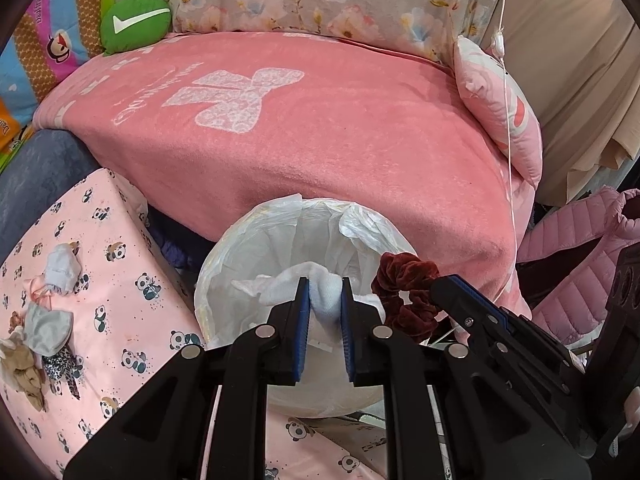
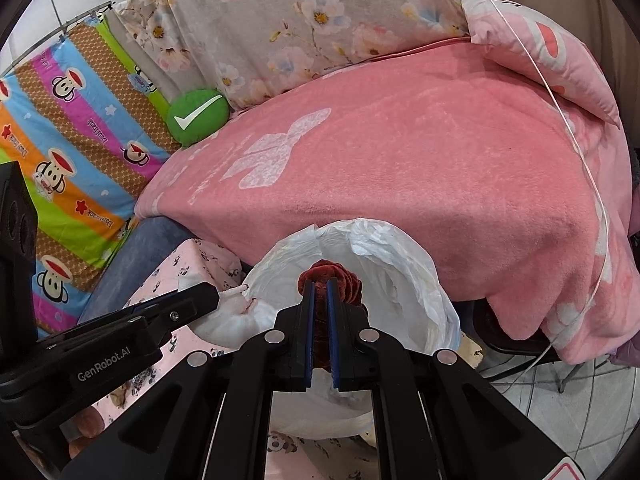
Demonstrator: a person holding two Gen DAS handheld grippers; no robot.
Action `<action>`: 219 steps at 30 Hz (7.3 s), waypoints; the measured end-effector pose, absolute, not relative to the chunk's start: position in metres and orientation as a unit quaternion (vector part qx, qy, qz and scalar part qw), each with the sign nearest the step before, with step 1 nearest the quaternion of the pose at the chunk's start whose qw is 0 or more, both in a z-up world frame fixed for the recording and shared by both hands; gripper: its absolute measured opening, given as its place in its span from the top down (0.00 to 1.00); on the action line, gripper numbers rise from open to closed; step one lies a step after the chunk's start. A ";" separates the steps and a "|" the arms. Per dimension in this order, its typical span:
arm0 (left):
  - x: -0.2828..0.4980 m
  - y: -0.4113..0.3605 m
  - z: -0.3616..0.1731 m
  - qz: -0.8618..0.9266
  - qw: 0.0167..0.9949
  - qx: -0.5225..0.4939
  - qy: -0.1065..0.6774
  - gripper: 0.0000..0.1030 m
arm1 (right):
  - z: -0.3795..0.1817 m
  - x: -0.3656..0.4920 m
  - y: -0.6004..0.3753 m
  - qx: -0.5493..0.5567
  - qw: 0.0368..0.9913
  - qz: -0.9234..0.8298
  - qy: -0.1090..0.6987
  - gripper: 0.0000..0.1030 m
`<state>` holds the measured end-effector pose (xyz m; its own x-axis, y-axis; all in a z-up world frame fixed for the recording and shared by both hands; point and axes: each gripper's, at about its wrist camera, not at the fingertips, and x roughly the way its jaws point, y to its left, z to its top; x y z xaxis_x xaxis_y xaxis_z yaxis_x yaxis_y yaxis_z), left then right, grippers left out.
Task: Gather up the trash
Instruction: 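Carry sock and scrunchie over the bin and open both grippers to drop them, then withdraw both open grippers from the bin toward the table, then move both open grippers over the pile of socks on the table, then grasp the white knit sock with the left gripper while the right gripper grasps the leopard-print scrunchie, then carry sock and scrunchie over the bin and open both grippers to drop them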
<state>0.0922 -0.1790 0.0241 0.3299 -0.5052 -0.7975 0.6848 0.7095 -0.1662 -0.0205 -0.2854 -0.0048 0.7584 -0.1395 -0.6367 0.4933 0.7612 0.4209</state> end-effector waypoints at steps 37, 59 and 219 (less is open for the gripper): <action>0.095 -0.072 0.035 -0.274 0.858 0.037 0.432 0.44 | 0.003 -0.021 -0.216 0.268 0.892 -0.165 0.325 0.62; 0.114 0.055 0.017 -0.169 0.881 -0.011 0.442 0.44 | 0.007 0.011 -0.112 0.195 0.909 -0.108 0.351 0.62; 0.086 -0.105 0.059 -0.343 0.842 0.075 0.408 0.87 | 0.063 -0.027 -0.243 0.251 0.921 -0.143 0.260 0.97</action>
<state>0.0858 -0.1049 0.0589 0.4305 -0.5171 -0.7398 0.6402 0.7527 -0.1536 -0.0269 -0.2426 0.0630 0.8231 -0.1336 -0.5519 0.3951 0.8328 0.3878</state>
